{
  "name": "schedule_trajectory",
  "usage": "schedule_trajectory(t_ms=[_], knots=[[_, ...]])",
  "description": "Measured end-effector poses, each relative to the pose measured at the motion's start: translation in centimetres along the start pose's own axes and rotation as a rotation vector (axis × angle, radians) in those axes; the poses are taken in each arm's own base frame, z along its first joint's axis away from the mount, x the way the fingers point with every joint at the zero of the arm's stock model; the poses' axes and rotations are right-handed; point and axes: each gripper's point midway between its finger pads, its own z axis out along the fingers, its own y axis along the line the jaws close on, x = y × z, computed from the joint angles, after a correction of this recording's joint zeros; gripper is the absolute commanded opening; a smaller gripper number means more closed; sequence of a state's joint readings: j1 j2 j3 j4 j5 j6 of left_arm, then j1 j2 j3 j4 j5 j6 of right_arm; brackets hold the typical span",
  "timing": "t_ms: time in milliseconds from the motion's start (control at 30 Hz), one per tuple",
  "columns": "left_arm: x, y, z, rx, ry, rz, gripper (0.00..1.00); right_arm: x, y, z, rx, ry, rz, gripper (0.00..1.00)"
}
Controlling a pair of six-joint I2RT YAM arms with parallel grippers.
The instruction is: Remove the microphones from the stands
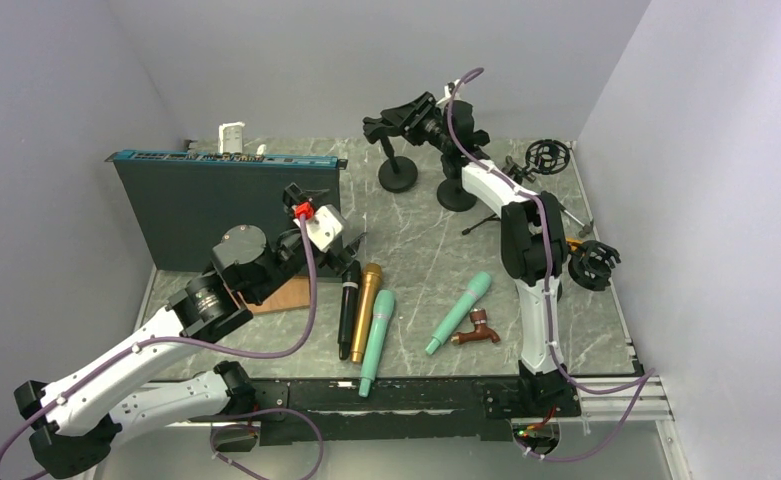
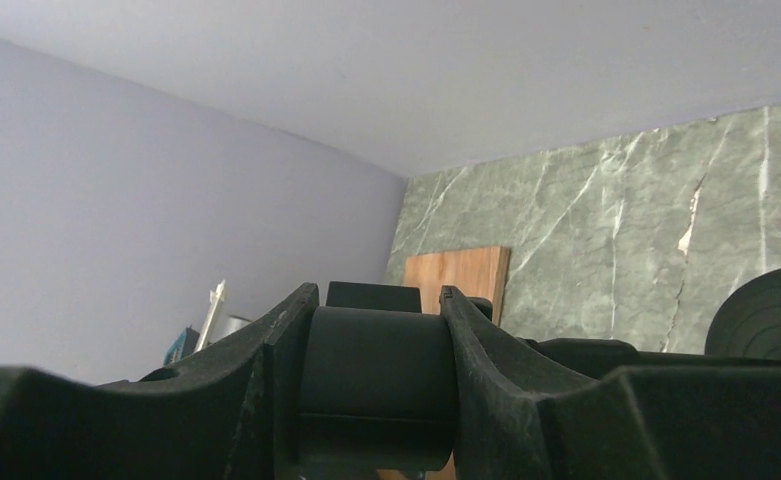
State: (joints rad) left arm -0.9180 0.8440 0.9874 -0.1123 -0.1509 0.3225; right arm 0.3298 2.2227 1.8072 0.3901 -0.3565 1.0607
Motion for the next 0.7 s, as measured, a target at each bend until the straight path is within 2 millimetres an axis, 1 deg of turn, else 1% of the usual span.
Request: schedule_trajectory(t_ms=[33, 167, 267, 400, 467, 600, 700], knots=[[0.1, 0.0, 0.0, -0.004, 0.002, 0.003, 0.99, -0.2, -0.4, 0.0, 0.006, -0.003, 0.009, 0.23], [1.0, -0.1, 0.5, -0.006, 0.028, 0.013, 0.99, -1.4, -1.2, -0.3, 0.025, -0.022, 0.016, 0.36], [1.3, -0.3, 0.8, -0.002, 0.039, 0.015, 0.99, -1.7, -1.6, -0.5, 0.039, -0.024, 0.012, 0.50], [1.3, -0.4, 0.8, 0.001, 0.039, 0.009, 1.00, -1.8, -1.8, -0.8, 0.067, -0.002, -0.035, 0.74], [1.3, -0.5, 0.8, 0.006, 0.038, 0.002, 0.99, -1.9, -2.6, -1.1, 0.115, 0.020, -0.073, 0.83], [1.4, -0.8, 0.9, 0.018, 0.039, -0.016, 0.99, -2.6, -4.0, -2.2, 0.234, 0.076, -0.139, 0.91], [1.7, -1.1, 1.2, 0.025, 0.048, -0.026, 0.99, -3.3, -4.2, -3.1, 0.299, 0.106, -0.186, 0.95]])
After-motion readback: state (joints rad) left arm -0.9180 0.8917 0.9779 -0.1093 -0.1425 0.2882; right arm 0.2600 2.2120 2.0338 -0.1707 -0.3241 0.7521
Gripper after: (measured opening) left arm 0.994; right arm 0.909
